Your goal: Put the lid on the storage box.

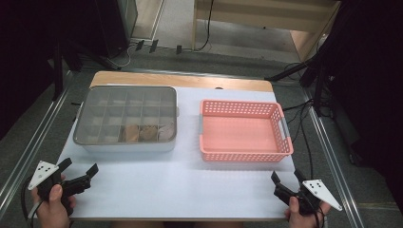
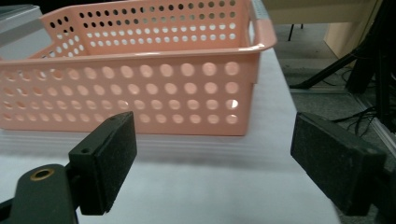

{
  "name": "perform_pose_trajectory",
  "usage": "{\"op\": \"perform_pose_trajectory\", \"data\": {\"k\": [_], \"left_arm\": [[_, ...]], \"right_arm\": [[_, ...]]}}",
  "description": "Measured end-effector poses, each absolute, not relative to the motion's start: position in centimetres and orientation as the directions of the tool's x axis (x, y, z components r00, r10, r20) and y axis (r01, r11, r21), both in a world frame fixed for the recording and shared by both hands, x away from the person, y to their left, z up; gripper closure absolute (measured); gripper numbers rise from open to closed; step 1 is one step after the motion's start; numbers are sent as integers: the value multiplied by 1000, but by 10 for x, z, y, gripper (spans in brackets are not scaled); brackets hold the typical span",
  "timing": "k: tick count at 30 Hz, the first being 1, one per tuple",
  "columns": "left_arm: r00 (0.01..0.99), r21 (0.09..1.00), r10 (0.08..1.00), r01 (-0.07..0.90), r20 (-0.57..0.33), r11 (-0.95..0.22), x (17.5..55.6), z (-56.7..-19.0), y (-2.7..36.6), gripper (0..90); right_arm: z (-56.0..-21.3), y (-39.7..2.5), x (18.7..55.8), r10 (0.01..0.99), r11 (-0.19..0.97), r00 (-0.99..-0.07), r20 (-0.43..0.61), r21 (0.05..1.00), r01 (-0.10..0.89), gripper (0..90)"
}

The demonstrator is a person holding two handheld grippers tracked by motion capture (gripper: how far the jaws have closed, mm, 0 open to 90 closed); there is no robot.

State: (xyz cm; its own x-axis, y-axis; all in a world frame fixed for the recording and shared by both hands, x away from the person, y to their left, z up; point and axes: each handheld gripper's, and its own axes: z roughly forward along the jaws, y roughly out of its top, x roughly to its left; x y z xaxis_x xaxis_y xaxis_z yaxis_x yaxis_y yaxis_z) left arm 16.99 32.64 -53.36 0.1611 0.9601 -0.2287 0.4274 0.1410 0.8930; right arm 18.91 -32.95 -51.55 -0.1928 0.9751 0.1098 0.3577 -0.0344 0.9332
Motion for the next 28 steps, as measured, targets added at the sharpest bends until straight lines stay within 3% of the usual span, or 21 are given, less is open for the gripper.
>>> {"op": "perform_pose_trajectory", "data": {"k": [13, 17, 28], "left_arm": [[156, 891, 960, 430, -231, 145, 171, -534, 327, 0], [160, 889, 959, 435, -235, 145, 170, -534, 328, 0], [155, 883, 957, 444, -246, 154, 172, -534, 329, 0]], "right_arm": [[-524, -343, 192, 978, -44, -175, 116, 928, 369, 148], [-526, -347, 191, 974, -97, -155, 163, 926, 365, 157], [-530, -346, 190, 980, -76, -145, 139, 926, 370, 162]]}}
